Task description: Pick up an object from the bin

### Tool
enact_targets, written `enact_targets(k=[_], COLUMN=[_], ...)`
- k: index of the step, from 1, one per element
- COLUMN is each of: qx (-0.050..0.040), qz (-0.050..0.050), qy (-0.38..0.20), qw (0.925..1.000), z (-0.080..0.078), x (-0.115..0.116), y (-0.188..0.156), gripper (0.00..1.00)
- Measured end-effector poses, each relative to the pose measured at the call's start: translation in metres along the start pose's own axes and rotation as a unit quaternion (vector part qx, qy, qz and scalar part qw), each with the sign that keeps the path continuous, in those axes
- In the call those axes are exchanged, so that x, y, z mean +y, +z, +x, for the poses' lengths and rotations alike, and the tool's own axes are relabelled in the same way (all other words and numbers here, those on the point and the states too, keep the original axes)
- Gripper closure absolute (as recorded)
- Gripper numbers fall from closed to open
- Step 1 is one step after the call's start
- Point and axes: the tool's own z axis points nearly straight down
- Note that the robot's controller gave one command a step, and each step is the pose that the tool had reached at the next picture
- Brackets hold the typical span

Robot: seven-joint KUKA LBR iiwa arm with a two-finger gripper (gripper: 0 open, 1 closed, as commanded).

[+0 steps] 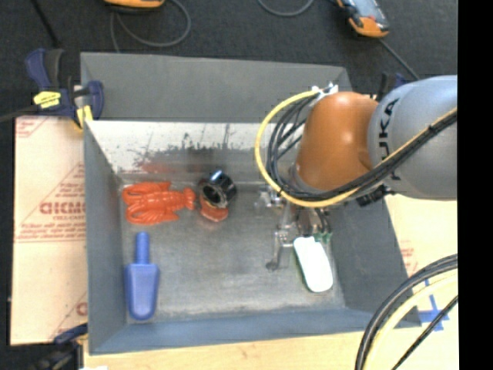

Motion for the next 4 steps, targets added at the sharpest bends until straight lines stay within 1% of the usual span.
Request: enact_targets(k=[1, 2, 3, 4], qx=[-0.0041, -0.0045, -0.0034, -0.0025], qz=[0.000, 0.000, -0.001, -0.001], qy=[0.000, -0.006, -0.010, 0.069], qw=[1.0000, 1.0000, 0.9999, 0.9976], z=[-0.002, -0.012, 0.006, -0.030], x=[0.000, 0.055, 0.079, 0.068], y=[-0.004, 0.023, 0.053, 0.020], gripper=[0.00, 0.00, 0.00, 0.00])
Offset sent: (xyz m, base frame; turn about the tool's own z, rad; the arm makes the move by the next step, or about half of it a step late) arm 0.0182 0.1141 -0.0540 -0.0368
